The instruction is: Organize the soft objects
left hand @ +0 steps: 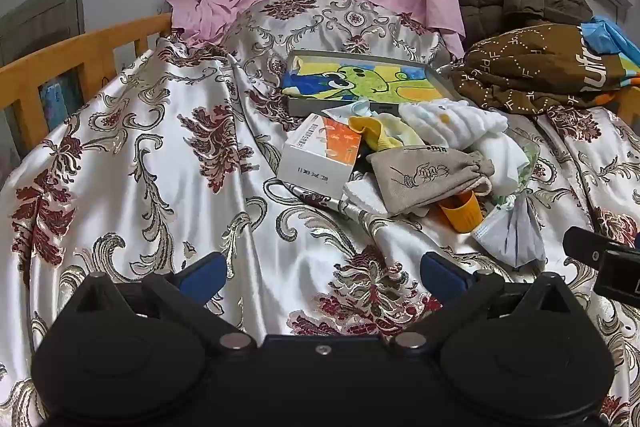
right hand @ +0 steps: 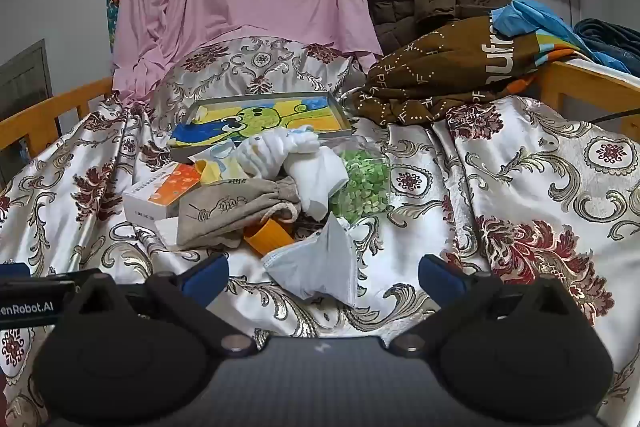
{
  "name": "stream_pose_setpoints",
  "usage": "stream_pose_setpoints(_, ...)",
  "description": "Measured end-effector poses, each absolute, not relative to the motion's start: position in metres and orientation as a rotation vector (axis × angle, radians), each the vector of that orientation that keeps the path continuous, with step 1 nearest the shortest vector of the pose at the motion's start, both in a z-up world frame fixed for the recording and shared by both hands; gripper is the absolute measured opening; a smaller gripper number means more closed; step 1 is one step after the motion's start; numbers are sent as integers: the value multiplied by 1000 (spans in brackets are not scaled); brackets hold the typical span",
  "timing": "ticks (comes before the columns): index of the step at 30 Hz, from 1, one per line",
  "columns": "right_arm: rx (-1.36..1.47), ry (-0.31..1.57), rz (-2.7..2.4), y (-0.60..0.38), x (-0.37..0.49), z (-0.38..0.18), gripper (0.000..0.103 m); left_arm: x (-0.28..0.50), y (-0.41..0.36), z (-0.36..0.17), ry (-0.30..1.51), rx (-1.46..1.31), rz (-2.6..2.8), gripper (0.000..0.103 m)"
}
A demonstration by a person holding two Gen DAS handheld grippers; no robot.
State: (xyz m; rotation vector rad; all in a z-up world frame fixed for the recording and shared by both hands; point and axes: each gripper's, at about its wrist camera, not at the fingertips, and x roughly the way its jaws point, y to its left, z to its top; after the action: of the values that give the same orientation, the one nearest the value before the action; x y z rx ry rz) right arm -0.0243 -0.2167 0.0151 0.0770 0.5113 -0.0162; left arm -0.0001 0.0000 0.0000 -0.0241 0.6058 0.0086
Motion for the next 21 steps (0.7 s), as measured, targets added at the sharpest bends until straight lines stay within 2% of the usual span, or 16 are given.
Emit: stream_pose_setpoints(21,77,517,-17,-217,-24,15,103,0,0,0,607,-20,9,102)
